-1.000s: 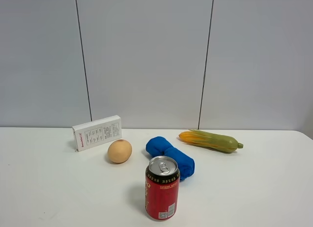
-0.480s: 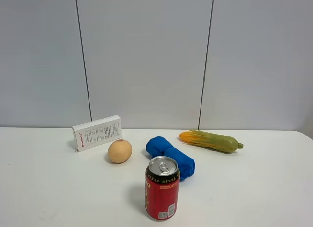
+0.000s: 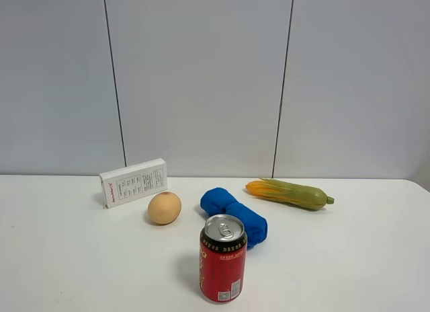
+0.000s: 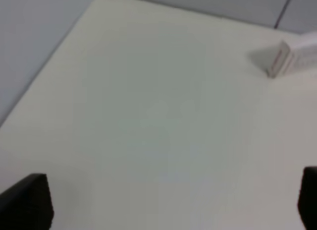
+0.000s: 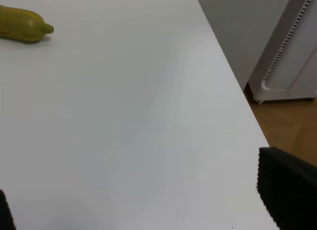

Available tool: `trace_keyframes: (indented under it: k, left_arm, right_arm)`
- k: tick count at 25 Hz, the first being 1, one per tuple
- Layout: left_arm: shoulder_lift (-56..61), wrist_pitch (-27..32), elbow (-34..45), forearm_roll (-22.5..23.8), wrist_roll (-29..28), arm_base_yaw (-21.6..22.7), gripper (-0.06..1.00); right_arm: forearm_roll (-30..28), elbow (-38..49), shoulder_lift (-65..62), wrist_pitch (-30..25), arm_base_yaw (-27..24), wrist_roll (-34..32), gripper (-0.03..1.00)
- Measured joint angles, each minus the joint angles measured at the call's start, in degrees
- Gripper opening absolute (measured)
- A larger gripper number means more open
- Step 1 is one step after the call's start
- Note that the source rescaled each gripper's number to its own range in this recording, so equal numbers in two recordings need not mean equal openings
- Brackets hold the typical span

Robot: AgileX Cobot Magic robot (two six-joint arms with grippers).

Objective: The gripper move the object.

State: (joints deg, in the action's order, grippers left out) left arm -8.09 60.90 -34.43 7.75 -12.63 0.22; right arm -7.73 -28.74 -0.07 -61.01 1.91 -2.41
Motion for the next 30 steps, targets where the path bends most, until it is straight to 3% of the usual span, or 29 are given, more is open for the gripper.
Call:
trace_keyframes:
  k: [6, 11, 30]
  left_arm:
    - [0.4, -0.9, 4.1, -7.0, 10.8, -0.1, 1.0]
    - [2.0, -0.6, 4.9, -8.2, 18.1, -0.2, 1.0]
    - [8.4, -0.3, 5.2, -8.3, 19.4, -0.2, 1.0]
  right_arm:
    - [0.0, 0.0, 0.0, 0.0, 0.0, 0.0, 1.0]
    - [0.0, 0.0, 0.0, 0.0, 0.0, 0.0, 1.0]
    - [0.0, 0.0, 0.0, 0.0, 0.0, 0.0, 1.0]
